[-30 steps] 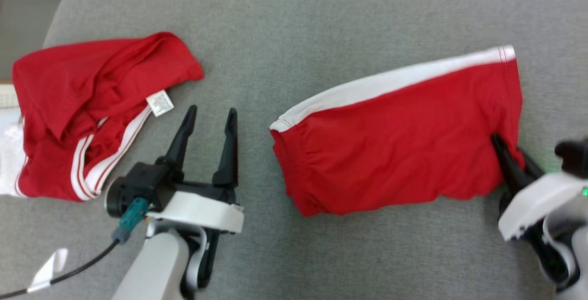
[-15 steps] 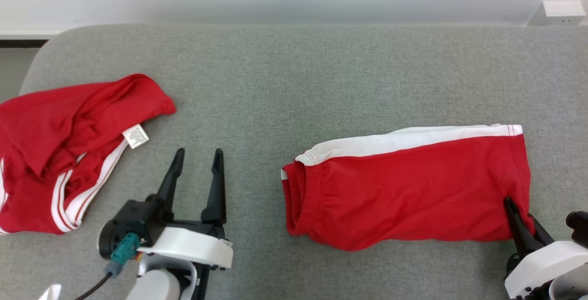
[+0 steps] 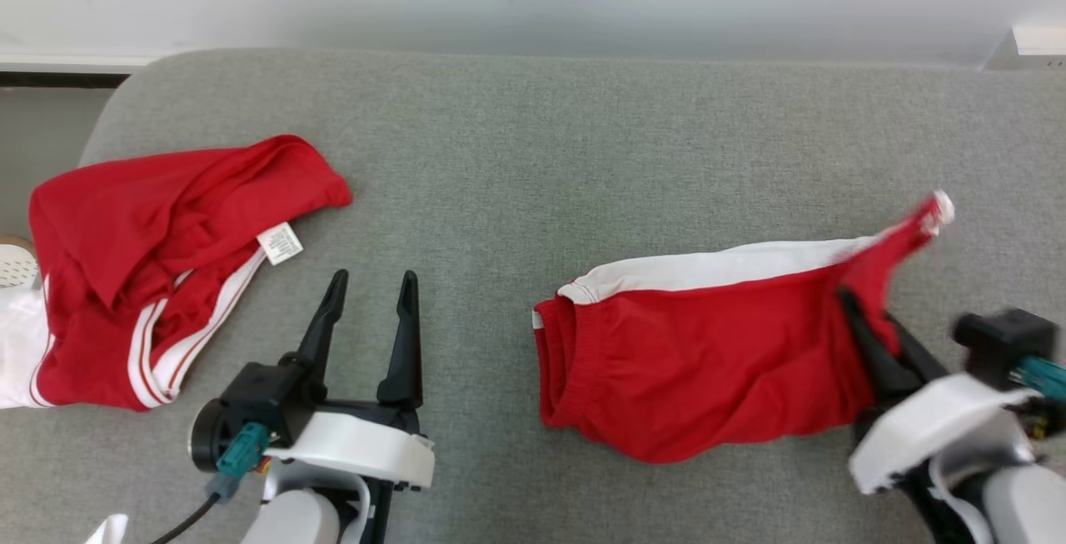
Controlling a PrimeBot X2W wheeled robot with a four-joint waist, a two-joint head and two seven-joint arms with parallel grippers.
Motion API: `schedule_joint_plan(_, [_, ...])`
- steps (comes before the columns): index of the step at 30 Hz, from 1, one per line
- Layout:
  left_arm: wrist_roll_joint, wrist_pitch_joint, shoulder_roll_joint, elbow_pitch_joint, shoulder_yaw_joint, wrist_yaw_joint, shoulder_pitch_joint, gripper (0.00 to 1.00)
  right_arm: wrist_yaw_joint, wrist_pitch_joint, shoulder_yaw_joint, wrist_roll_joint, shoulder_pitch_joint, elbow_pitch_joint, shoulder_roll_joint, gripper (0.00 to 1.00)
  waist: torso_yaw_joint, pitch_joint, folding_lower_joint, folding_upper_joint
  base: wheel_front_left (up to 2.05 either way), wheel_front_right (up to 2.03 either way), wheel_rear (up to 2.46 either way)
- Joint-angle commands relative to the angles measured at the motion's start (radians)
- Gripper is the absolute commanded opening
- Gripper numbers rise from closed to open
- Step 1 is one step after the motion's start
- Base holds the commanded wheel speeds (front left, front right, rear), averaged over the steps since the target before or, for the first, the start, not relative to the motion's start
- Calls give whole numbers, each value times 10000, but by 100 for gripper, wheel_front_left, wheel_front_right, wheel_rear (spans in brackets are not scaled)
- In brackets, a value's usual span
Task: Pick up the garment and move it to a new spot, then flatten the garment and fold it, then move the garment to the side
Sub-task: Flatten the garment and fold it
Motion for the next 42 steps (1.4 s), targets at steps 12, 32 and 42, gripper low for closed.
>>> schedule_joint_plan(12, [-126,-99,-190,193,-101,-70,-206,100,-26,435,3740,474,-932,256,1033,0,573,55,0,-1,0,0,0])
schedule_joint_plan(32, [107,-164,-77,412,251,8,-2,100,-26,-2894,2260,26,-478,-1260,-41,100,311,-132,0,-1,0,0,0])
schedule_joint_plan(42, [416,-165,377,227,433,247,515,100,-26,-2418,-1707,-891,1412,-1535,316,100,-152,-597,0,-1,0,0,0])
